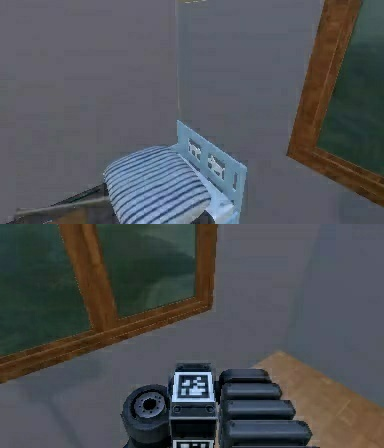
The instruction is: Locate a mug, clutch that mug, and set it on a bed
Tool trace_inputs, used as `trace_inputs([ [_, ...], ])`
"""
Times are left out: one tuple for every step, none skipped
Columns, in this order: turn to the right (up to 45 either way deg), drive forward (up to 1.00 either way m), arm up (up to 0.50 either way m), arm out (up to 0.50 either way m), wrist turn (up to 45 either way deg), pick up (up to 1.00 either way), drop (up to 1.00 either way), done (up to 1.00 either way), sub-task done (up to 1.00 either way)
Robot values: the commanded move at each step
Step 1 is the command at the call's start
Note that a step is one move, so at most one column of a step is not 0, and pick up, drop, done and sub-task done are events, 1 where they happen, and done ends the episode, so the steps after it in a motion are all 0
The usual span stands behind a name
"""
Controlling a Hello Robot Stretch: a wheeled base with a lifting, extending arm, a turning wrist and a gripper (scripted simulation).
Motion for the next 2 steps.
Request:
trace_inputs([
  [-45.0,0.00,0.00,0.00,0.0,0.00,0.00,0.00,0.00],
  [-18.0,0.00,0.00,0.00,0.0,0.00,0.00,0.00,0.00],
])
